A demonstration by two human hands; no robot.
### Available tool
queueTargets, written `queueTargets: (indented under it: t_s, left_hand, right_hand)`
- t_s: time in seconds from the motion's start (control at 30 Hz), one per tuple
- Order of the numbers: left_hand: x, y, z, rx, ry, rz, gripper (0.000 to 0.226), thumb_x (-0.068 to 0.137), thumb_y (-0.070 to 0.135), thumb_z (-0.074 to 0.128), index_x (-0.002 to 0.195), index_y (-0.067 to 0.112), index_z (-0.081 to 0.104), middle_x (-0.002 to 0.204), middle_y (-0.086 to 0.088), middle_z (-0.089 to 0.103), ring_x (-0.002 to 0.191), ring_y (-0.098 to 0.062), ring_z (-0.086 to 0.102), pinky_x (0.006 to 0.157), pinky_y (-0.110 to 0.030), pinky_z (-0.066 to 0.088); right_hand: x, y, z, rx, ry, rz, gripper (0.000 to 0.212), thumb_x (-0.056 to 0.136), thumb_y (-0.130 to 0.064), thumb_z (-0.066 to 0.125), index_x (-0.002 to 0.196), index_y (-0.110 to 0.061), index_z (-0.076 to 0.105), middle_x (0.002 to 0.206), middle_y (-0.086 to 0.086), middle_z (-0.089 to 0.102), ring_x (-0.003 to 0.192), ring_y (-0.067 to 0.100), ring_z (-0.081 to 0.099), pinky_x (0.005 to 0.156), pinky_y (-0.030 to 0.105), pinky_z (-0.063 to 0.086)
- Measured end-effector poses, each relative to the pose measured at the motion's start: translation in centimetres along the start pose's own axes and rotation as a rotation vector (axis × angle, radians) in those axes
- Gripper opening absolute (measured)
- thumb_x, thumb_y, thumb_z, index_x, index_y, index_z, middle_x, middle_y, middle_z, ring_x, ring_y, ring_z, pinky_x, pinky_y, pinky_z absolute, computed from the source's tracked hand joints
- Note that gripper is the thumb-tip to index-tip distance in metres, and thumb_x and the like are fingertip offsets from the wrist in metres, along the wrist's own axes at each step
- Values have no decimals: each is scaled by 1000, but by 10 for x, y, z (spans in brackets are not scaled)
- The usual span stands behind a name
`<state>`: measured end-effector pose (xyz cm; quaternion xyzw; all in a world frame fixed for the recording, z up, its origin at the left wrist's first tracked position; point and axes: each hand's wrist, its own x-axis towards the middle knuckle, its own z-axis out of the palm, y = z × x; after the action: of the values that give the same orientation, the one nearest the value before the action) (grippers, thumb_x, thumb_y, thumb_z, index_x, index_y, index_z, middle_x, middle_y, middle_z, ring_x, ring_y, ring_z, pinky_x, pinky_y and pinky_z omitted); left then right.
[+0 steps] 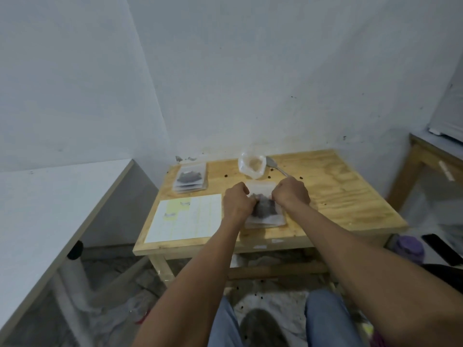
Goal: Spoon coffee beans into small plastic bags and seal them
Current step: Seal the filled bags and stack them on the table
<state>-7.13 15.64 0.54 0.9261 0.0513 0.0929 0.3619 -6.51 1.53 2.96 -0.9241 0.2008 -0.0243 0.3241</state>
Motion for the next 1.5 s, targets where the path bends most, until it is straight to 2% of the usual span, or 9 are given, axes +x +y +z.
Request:
queueTargets:
  t_s: [0.1,0.4,0.53,0.6,0.77,1.0,1.13,1.3,1.5]
  left_hand:
    - [10,2,-7,-269,26,-67,16,86,22,77,92,12,66,84,-6,69,69,-19,65,54,-24,46]
    - [39,-8,-90,-785,228,27,23,86,13,78,100,10,60,78,-15,71,68,-19,66,60,-30,52]
    - [50,-46,-123,-703,347,-52,23,98,32,65,105,12,59,79,-4,74,62,-16,66,59,-32,55]
    - [58,-77,-130,-515,334,-145,18,94,36,62,98,19,58,84,-5,76,75,-24,71,74,-43,60]
    - [56,-128,-133,-77,137,-332,48,86,21,75,127,11,53,123,-12,63,106,-31,63,88,-44,56]
    - [61,-133,-120,4,73,-463,63,81,20,81,134,8,48,127,-12,62,109,-32,63,81,-41,53]
    - [65,-126,-116,78,96,-481,41,84,9,68,121,9,51,120,-13,63,106,-33,62,84,-43,53]
    - [67,-124,-113,8,104,-503,41,86,8,66,124,8,51,122,-13,62,107,-32,60,76,-38,47]
    - [72,-91,-128,-570,319,-428,44,82,6,74,121,12,53,113,-8,61,96,-23,58,76,-31,46]
  right_hand:
    - [6,-11,-4,148,43,-67,12,90,-14,65,85,-13,76,92,3,74,70,19,61,55,26,48]
    - [0,-100,-2,820,-181,-253,24,84,1,71,97,-18,77,88,5,74,74,17,67,62,26,53]
    - [-5,-137,10,897,-155,-292,24,83,-2,70,92,-23,75,86,6,73,69,19,62,60,31,47]
    - [-6,-148,16,897,-150,-314,21,84,-4,71,93,-23,74,79,4,69,63,18,56,57,29,42]
    - [-6,-160,31,879,-176,-325,21,84,-4,70,97,-21,75,79,-1,67,64,17,55,56,28,42]
    - [2,-157,49,818,-201,-324,24,85,-2,68,100,-20,75,86,0,67,66,18,53,58,30,43]
    - [6,-153,56,804,-208,-315,24,86,-2,69,100,-20,75,90,0,67,63,17,51,52,26,42]
    - [9,-144,62,800,-224,-307,21,86,-3,70,100,-19,75,76,0,66,65,20,51,53,26,42]
    - [14,-138,67,751,-171,-302,21,87,-5,70,101,-21,74,106,1,70,59,11,54,53,23,44]
